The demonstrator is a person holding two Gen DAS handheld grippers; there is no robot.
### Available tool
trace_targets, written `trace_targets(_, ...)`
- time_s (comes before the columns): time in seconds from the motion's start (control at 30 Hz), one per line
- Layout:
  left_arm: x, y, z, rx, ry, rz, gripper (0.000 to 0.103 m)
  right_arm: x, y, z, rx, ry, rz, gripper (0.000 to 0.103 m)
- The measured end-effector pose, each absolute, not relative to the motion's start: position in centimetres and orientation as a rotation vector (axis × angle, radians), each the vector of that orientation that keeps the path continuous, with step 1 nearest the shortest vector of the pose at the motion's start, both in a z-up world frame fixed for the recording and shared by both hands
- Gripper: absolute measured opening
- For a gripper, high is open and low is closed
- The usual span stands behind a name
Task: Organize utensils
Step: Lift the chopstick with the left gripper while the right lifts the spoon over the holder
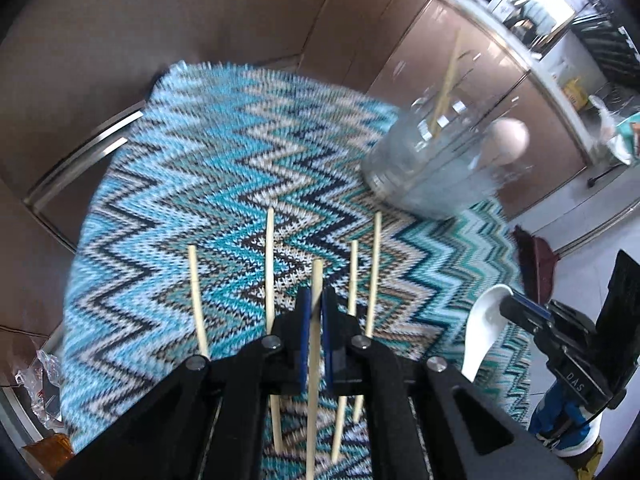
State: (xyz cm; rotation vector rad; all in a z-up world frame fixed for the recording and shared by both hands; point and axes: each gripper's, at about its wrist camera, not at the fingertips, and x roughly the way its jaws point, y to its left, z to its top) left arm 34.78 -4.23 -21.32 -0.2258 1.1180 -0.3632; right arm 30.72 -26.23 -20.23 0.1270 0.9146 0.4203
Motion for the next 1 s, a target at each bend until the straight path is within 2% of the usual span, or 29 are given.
trace_targets(0.23, 30.7, -2.6, -15.2, -0.247, 0.963, -0.384, 0.005, 25.7, -25.3, -14.8, 0.057, 0.772, 0.362, 0.005)
trace_targets(0.53, 29.0, -2.2, -8.3, -0.27, 0.8, -0.433, 0.005, 22.7, -26.3, -9.1, 0.038, 0.613, 0.257, 0.005)
trace_targets(1.0, 35.0, -5.3, 1.3, -0.344, 0.542, -0.431, 0.004, 28.5, -29.3, -4.3, -0.019, 0.36, 0.018, 0.005)
